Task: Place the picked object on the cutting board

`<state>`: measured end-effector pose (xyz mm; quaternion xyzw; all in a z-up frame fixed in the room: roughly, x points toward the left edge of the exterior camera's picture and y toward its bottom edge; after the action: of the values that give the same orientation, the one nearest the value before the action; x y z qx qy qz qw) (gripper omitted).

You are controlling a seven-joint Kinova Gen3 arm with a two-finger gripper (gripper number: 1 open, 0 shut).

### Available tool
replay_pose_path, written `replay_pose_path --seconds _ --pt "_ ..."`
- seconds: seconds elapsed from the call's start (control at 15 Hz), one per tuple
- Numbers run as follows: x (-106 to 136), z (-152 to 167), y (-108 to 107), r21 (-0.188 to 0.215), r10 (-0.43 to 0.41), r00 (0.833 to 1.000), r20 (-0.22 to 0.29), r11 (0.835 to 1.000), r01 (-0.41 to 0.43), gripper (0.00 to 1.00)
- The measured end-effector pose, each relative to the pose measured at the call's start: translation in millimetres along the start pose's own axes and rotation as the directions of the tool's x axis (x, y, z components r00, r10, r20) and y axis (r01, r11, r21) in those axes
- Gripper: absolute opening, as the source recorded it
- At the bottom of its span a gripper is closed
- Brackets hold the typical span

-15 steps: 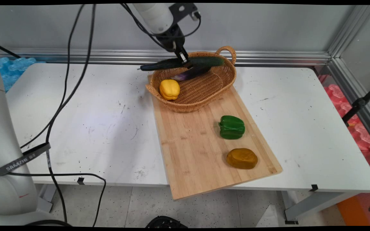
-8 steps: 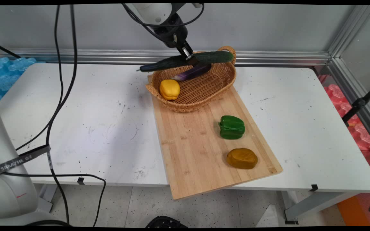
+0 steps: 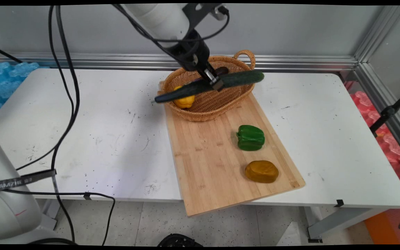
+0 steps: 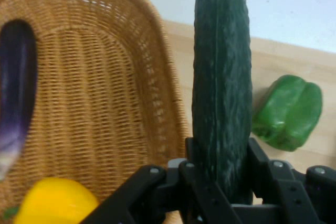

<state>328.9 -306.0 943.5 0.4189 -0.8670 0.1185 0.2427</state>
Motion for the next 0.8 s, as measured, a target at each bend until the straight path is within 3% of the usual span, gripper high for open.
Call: replay_pose_path --seconds 0.4,0.8 --pt "-27 30 34 -0.011 -0.068 0.998 0.006 0.998 0.068 0.00" --pt "-46 74 45 0.001 -0.112 0.994 0.021 0.994 0.112 0.00"
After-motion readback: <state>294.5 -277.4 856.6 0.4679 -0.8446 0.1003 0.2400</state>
